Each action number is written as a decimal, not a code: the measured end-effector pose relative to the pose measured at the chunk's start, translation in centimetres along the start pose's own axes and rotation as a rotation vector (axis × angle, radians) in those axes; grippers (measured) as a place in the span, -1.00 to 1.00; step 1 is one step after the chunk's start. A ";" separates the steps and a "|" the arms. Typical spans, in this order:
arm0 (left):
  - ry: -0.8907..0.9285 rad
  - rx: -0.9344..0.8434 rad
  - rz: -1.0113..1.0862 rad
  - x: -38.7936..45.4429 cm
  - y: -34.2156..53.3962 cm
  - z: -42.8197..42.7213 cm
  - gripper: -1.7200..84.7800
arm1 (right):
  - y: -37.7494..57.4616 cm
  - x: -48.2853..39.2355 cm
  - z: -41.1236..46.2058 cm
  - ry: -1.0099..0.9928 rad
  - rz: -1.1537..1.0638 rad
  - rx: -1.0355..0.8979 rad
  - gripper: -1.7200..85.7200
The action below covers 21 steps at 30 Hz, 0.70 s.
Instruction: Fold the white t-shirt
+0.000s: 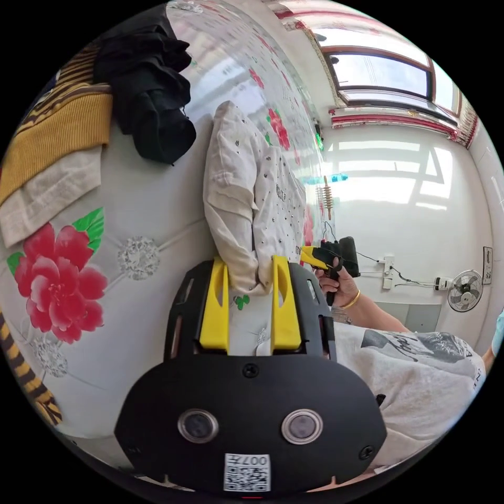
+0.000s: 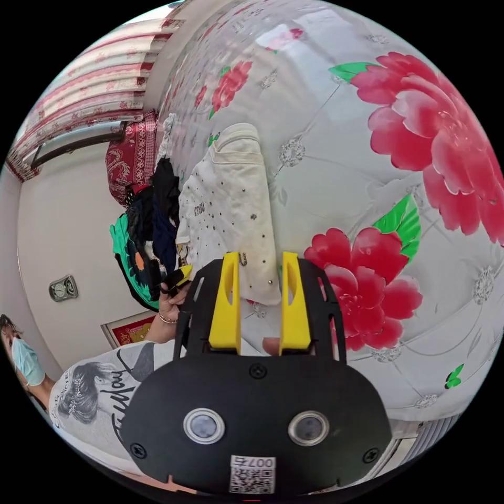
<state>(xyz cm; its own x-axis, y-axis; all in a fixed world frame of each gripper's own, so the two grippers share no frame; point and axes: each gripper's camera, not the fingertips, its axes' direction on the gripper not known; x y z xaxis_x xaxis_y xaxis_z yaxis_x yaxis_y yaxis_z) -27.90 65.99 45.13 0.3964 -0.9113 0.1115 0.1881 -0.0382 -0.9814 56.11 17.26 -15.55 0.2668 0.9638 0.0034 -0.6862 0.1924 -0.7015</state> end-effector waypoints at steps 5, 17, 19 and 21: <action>-0.039 0.043 0.022 3.9 -0.3 0.7 -0.81 | 0.5 -1.1 -1.2 0.000 -0.070 -0.081 -0.85; 0.004 0.144 0.255 28.0 -2.0 6.5 -0.83 | 4.3 -5.1 -22.3 -0.077 -0.346 -0.007 -0.95; 0.025 0.140 0.328 33.4 -2.9 8.8 -0.83 | 6.6 -5.1 -29.7 -0.047 -0.410 0.064 -0.95; 0.044 0.125 0.450 41.3 -3.6 12.8 -0.83 | 9.1 -4.5 -35.6 -0.021 -0.441 0.137 -0.95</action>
<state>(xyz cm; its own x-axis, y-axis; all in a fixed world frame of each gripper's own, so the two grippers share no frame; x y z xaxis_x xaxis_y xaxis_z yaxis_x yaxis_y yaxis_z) -0.69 33.76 55.30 0.4253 -0.8427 -0.3302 0.1139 0.4117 -0.9042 72.80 8.07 -47.31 0.5405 0.7877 0.2958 -0.5937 0.6061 -0.5293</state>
